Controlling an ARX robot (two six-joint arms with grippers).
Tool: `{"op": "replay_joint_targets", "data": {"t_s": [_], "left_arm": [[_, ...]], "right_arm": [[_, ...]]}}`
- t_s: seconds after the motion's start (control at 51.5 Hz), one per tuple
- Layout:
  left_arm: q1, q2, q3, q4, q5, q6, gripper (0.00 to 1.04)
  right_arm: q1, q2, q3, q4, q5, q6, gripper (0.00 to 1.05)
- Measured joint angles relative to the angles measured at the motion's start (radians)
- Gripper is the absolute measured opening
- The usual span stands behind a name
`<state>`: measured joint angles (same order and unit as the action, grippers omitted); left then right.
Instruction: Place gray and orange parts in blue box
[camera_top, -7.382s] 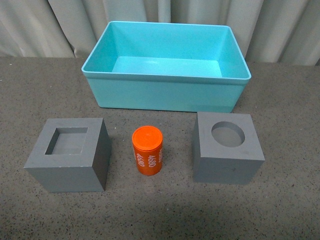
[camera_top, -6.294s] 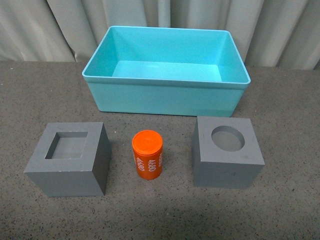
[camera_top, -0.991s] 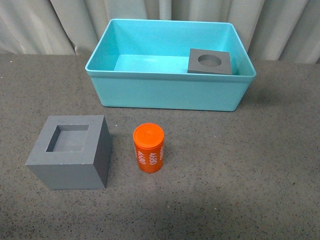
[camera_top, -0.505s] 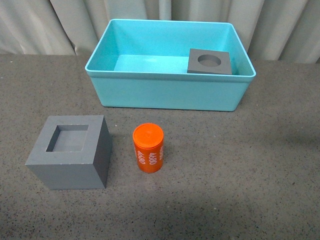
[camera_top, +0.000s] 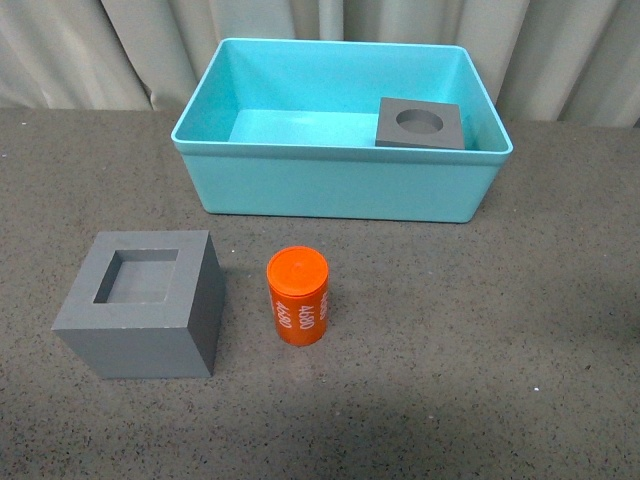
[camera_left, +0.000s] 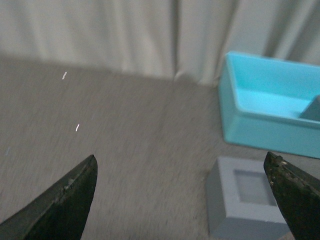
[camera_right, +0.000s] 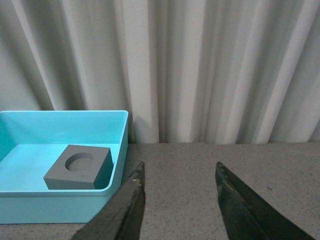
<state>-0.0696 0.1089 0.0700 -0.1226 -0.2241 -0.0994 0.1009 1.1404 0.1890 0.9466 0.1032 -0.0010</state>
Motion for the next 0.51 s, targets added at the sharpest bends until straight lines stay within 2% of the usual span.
{"op": "replay_joint_targets", "data": {"t_s": [0.019,0.058,0.136,0.272,0.35,0.505], "left_arm": [[-0.011,0.043,0.010,-0.001,-0.043,-0.034,0.98],[-0.015,0.106,0.023,0.012,-0.064,-0.062,0.98],[-0.012,0.251,0.063,0.091,-0.051,-0.118,0.98],[-0.003,0.642,0.187,0.272,0.108,-0.194,0.98],[-0.003,0.852,0.246,0.309,0.183,-0.197,0.98],[0.003,1.162,0.343,0.372,0.232,-0.137,0.98]], "right_arm": [[0.000,0.000,0.000,0.000,0.000,0.000,0.48],[0.000,-0.002,-0.001,0.000,0.000,0.000,0.53],[0.000,-0.002,-0.001,0.000,0.000,0.000,0.66],[0.000,-0.002,-0.001,0.000,0.001,0.001,0.97],[0.000,-0.002,-0.001,0.000,0.000,0.001,0.94],[0.000,-0.002,-0.001,0.000,0.000,0.000,0.95]]}}
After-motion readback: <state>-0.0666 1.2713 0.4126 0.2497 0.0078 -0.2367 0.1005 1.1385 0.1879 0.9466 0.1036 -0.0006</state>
